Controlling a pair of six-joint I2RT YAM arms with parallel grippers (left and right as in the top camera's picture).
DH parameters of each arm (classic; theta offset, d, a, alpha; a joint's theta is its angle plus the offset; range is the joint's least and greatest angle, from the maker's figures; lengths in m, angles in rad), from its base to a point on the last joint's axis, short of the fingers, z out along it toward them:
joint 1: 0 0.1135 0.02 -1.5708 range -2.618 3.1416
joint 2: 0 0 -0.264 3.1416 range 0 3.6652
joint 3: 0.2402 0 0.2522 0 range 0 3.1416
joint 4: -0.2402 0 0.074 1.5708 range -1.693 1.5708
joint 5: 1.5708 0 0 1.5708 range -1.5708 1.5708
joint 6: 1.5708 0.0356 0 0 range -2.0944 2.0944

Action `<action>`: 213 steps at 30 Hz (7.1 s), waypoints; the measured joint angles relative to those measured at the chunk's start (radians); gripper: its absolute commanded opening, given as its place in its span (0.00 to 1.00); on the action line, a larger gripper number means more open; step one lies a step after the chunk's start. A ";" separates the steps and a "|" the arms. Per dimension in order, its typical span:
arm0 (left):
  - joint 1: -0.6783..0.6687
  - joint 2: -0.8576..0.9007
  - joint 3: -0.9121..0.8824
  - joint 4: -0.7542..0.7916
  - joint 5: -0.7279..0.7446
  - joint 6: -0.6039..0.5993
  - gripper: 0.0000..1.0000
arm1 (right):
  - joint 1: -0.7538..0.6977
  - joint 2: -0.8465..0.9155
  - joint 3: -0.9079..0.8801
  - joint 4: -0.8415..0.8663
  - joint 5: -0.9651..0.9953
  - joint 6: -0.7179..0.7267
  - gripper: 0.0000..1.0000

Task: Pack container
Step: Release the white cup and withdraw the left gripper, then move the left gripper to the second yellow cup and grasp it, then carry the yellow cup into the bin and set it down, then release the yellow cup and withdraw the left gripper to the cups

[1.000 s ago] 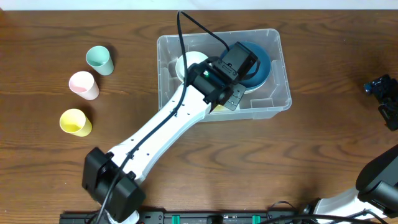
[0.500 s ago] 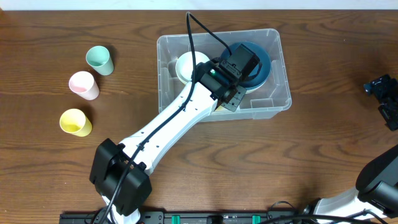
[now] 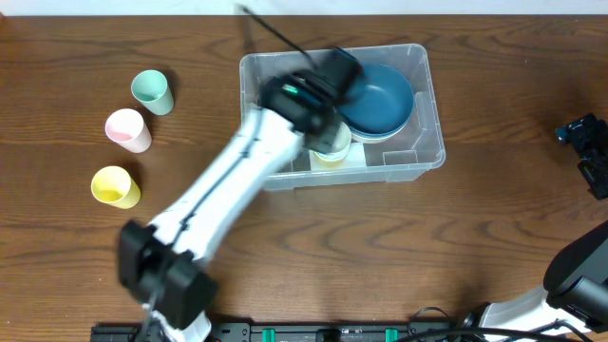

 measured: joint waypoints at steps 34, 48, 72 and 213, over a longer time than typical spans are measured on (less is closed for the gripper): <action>0.877 -0.203 -0.447 0.089 -0.013 -0.130 0.49 | 0.000 0.000 0.000 0.000 0.000 0.000 0.99; 0.877 -0.148 -0.552 0.273 -0.013 -0.130 0.48 | 0.000 0.000 0.000 0.000 0.000 0.000 0.99; 0.912 -0.003 -0.561 0.275 0.051 -0.152 0.06 | 0.000 0.000 0.000 0.000 0.000 0.000 0.99; 0.326 -0.110 0.005 0.035 0.118 -0.046 0.55 | 0.000 0.000 0.000 0.000 0.000 0.000 0.99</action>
